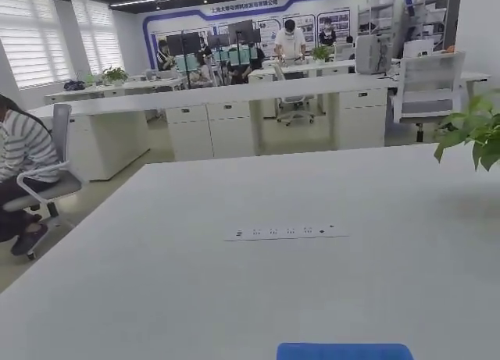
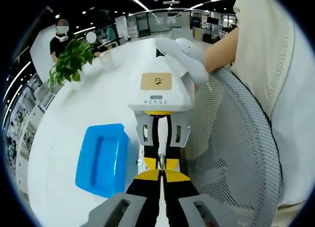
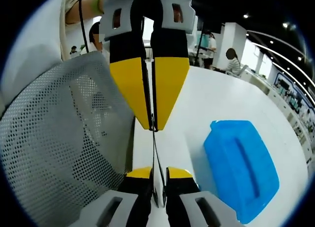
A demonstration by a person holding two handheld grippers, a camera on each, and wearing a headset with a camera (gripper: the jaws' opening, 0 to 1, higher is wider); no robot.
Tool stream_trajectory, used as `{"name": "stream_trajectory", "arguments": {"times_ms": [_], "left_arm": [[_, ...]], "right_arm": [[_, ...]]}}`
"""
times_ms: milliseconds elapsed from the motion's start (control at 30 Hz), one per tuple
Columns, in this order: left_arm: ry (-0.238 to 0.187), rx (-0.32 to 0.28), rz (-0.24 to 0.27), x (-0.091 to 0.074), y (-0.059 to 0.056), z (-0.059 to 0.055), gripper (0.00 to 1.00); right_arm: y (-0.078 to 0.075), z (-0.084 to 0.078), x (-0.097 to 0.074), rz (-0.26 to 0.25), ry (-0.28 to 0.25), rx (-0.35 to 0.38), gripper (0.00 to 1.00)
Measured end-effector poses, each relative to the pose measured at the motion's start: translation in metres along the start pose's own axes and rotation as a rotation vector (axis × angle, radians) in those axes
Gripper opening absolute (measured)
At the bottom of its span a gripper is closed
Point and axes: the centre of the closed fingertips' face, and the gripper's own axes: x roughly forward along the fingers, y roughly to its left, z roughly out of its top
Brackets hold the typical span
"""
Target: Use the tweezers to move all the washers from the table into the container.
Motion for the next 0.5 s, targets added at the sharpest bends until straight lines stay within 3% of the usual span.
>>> {"name": "stream_trajectory", "arguments": {"times_ms": [300,500], "left_arm": [[-0.006,0.018,-0.001,-0.011,-0.003,0.012,0.00],[-0.017,0.026,-0.013,-0.010,-0.007,0.019,0.00]], "right_arm": [[0.004,0.014,-0.002,0.021,-0.069,0.003,0.04],[0.009,0.019,0.001,0.041,-0.090,-0.006,0.04]]}}
